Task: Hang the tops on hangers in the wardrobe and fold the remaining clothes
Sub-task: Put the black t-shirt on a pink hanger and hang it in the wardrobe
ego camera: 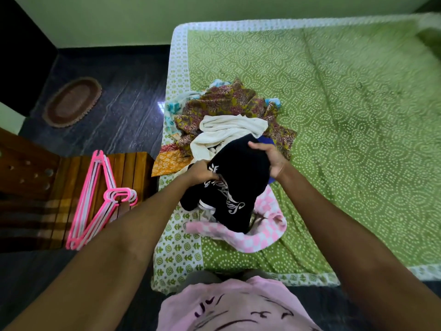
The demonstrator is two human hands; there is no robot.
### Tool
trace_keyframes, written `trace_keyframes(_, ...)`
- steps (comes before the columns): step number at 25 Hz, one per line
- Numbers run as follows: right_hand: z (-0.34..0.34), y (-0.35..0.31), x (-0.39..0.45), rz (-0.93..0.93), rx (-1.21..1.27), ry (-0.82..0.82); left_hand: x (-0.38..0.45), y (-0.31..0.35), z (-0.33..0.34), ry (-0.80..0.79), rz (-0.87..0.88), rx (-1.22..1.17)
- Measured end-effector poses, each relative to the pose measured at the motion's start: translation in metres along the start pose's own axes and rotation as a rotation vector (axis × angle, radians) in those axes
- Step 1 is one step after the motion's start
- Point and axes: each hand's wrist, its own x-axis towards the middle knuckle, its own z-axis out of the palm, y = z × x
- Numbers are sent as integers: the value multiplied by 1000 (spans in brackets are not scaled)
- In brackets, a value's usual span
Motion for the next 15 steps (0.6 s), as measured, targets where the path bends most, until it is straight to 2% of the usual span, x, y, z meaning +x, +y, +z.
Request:
trace_keyframes(3, 5, -17, -13, -128, 77, 19, -4, -2, -8, 17, 5, -30)
trace_keyframes(4, 8, -19, -13, -176, 97, 83, -6, 1, -10, 19, -26, -72)
trace_keyframes(6, 9, -22, 0, -154, 146, 280, -14, 12, -17, -23, -185, -272)
trace_keyframes(8, 8, -17, 14, -125, 18, 474, -23, 25, -20, -65, -325, -476)
trace_keyframes(9, 6, -10, 21, -170, -123, 553, -23, 27, -23, -24, -335, -537)
trace_keyframes(12, 1, 16, 27, -269, -486, 784, -23, 27, -25, 139, -265, -868)
trace_keyframes(14, 15, 28, 17, -303, -426, 789, -23, 22, -21, 277, -162, -1237)
trace_keyframes(15, 19, 34, 14, -270, -352, 701, -24, 21, -18, 340, -93, -1429)
